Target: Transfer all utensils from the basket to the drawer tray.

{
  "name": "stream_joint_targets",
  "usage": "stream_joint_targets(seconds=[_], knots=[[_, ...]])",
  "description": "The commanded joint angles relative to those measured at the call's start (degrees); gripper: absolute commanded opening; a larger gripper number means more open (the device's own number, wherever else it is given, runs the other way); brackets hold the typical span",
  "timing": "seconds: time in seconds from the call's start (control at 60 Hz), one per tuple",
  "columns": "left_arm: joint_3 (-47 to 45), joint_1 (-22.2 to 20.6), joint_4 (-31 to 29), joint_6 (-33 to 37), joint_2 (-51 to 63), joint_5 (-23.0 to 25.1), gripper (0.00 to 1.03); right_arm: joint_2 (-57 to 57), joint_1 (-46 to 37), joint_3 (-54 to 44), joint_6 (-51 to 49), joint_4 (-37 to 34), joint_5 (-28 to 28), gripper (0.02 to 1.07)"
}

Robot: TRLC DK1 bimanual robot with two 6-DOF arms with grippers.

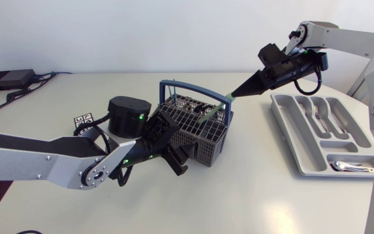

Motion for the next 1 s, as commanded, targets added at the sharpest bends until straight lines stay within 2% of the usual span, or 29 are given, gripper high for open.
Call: stream_joint_targets(seconds=[0.0,0.383,0.633,0.817,0.983], knots=[[-0.67,-0.59,-0.41,1.41,0.49,-0.08,0.79,3.70,-2.08,3.14,-6.82,-7.29,-1.54,0.08],[-1.02,-0.95,-0.59,1.41,0.05,-0.08,0.79,2.82,-9.02,1.82,-8.40,-8.78,-1.63,0.07],[-1.02,-0.95,-0.59,1.41,-0.13,-0.08,0.79,-6.32,-13.42,-7.23,-13.67,-8.96,-1.63,0.07],[-1.11,-0.95,-0.59,1.41,-0.66,-0.08,0.79,-14.93,-17.90,-15.76,-15.25,-5.18,-0.23,0.07],[-1.20,-1.12,-0.94,1.41,-1.71,-0.08,0.79,-19.59,-22.47,-19.19,-8.22,1.68,2.15,0.07]])
